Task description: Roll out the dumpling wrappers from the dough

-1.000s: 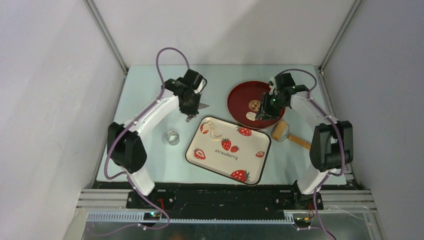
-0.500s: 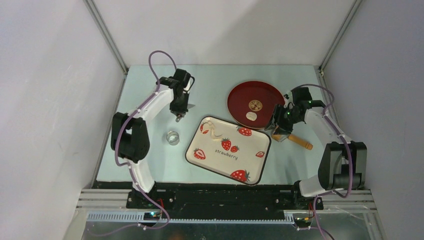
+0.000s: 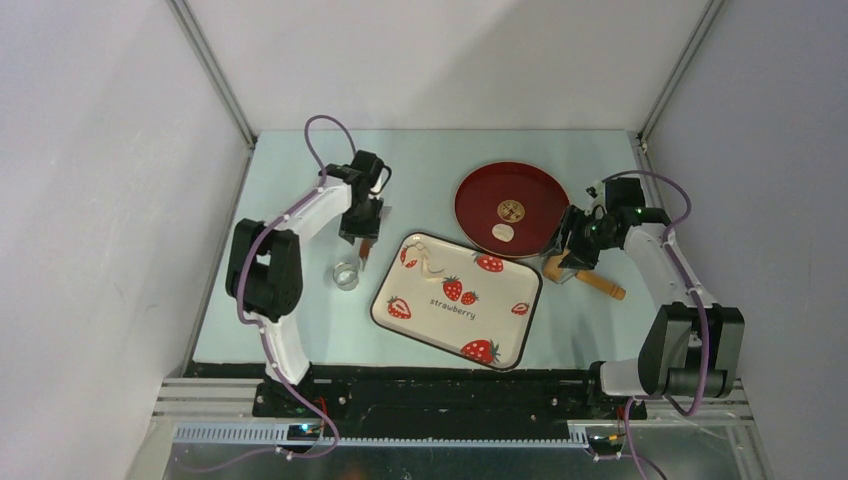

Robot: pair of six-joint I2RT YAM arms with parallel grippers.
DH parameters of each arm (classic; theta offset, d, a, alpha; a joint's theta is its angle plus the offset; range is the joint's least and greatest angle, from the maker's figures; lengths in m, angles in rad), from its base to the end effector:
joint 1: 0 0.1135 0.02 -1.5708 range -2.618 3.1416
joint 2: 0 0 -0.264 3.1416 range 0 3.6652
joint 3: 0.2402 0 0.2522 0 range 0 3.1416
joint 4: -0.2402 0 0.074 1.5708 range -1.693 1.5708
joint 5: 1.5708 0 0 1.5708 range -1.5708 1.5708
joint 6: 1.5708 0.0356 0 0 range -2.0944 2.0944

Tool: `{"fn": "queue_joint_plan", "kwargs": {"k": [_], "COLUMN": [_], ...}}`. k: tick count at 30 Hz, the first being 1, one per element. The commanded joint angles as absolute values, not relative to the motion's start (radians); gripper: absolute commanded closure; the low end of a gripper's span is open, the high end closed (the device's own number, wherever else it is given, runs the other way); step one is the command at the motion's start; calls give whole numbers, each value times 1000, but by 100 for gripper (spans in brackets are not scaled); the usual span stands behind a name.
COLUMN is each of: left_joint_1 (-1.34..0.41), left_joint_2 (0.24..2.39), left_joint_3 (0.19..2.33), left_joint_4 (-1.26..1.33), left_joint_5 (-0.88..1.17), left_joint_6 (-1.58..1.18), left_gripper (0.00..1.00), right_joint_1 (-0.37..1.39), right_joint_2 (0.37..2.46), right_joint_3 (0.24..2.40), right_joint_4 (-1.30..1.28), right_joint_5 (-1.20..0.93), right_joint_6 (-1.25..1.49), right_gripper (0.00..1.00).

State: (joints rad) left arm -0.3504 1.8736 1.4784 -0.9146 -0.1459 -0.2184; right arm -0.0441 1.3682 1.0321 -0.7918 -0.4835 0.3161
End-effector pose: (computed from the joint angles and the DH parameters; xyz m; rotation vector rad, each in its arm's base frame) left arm 0.3550 -0.1242 0.2210 0.1607 2.8448 0.0949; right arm 0.2636 0.0049 0.2526 0.3334 2.6605 0.7357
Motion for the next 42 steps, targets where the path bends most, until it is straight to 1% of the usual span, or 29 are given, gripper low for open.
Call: {"fn": "queue_joint_plan", "kwargs": {"k": [1,2,5,9,13,14,15,16,17,18,20,23,28,31,32,34,35,36,37,38,39,40,41,42], "left_joint_1": [-352,-353,-350,-346,-310,-299,-273,-258,-226,-191,-139,-90,-63,-63,-63,-63,-64,-63,-63,-64,-64,-63,-64,-64], "left_joint_2": [1758,1751,1709,1646,1567,1546,1502,1473,1412,1353,1263,1152,938,846,797,711,649,620,569,553,542,549,582,611], "left_joint_3": [1472,1473,1476,1457,1396,1356,1331,1268,1237,1171,1089,1006,882,806,752,645,557,505,399,350,262,229,181,167], "left_joint_4": [-850,-837,-812,-759,-675,-628,-599,-527,-492,-421,-341,-295,-264,-201,-176,-67,40,101,237,379,443,546,584,643], "left_joint_5": [-74,-55,20,68,156,176,221,245,291,311,351,324,136,38,-11,-90,-137,-158,-187,-202,-235,-255,-294,-311], "left_joint_6": [-248,-254,-276,-312,-362,-372,-396,-409,-437,-451,-484,-482,-406,-307,-273,-233,-216,-172,-145,-88,-66,-37,-30,-19], "left_gripper": [47,43,36,25,16,14,10,7,3,1,1,0,0,0,0,0,0,0,0,0,0,0,0,0], "right_joint_1": [-46,-46,-46,-47,-48,-48,-48,-48,-48,-48,-49,-51,-56,-57,-57,-57,-57,-57,-56,-55,-55,-55,-54,-54], "right_joint_2": [1329,1326,1318,1301,1285,1279,1262,1251,1221,1206,1157,1093,982,876,820,729,695,636,607,560,542,525,528,557], "right_joint_3": [1033,1033,1033,1033,1033,1032,1030,1027,1017,1012,994,961,879,788,726,613,568,475,426,324,273,171,127,50], "right_joint_4": [-786,-786,-786,-785,-781,-780,-778,-769,-761,-747,-723,-688,-575,-459,-420,-285,-185,-131,0,69,217,295,441,513], "right_joint_5": [-503,-503,-500,-493,-491,-491,-486,-479,-467,-460,-444,-419,-354,-264,-221,-148,-120,-69,-46,11,38,83,97,117], "right_joint_6": [303,304,303,300,293,285,274,270,265,263,261,263,272,287,290,288,287,276,268,255,246,222,207,169], "right_gripper": [39,38,35,30,24,20,18,12,9,4,1,1,1,1,0,1,1,1,1,1,1,1,0,1]}}
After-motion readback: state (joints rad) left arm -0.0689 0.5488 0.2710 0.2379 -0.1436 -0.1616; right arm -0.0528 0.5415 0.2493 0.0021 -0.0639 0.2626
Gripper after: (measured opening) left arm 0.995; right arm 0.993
